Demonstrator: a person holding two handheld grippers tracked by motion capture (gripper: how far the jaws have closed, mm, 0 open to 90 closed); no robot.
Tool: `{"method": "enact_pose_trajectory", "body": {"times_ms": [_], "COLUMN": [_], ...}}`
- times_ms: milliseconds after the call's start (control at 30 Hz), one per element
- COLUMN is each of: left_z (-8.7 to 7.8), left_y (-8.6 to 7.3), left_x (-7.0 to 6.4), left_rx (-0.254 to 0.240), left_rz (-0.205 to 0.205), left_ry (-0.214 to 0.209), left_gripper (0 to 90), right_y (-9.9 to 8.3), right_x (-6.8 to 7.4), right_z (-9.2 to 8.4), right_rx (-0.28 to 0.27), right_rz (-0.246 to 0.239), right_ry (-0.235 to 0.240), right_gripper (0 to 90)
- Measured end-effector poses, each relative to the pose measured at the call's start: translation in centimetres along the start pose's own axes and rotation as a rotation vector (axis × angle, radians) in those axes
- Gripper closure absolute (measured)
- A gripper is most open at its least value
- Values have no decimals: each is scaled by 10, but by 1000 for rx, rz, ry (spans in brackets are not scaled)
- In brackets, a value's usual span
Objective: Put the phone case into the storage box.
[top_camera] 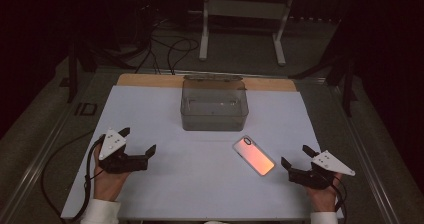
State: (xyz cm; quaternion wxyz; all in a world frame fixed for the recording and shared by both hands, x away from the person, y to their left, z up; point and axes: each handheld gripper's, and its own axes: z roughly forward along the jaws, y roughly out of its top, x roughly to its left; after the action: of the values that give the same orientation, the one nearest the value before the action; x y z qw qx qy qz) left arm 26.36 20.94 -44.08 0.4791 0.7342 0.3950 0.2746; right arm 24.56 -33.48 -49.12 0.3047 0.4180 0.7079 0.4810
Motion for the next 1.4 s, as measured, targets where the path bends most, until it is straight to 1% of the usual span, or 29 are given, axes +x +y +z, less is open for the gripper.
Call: {"method": "enact_pose_trajectory", "body": {"times_ms": [33, 233, 367, 500, 700, 833, 933, 1133, 1300, 1400], "left_z": [4, 23, 31, 38, 45, 51, 56, 71, 83, 89], "left_y": [2, 9, 12, 13, 16, 19, 23, 31, 35, 37], "left_x": [-1, -6, -8, -11, -13, -18, -22, -33, -38, -42], "left_rx": [7, 56, 77, 102, 114, 121, 124, 143, 153, 159], "left_rz": [1, 18, 19, 38, 45, 66, 77, 117, 117, 130], "left_ry": [-14, -47, -66, -78, -94, -98, -111, -132, -153, -167], "left_gripper": [5, 5, 7, 7, 7, 6, 6, 6, 6, 6], "right_y": [0, 0, 0, 0, 1, 1, 1, 1, 1, 1], "right_x": [0, 1, 1, 1, 2, 2, 2, 2, 2, 2], "right_z": [0, 1, 1, 1, 2, 2, 3, 3, 3, 3], "right_rx": [1, 8, 7, 9, 10, 8, 9, 9, 9, 11], "right_rz": [0, -6, -7, -7, -9, -10, -11, -12, -12, -14], "right_ry": [0, 1, 2, 2, 4, 3, 7, 8, 8, 9], "right_gripper": [88, 88, 88, 88, 88, 88, 88, 88, 88, 88]}}
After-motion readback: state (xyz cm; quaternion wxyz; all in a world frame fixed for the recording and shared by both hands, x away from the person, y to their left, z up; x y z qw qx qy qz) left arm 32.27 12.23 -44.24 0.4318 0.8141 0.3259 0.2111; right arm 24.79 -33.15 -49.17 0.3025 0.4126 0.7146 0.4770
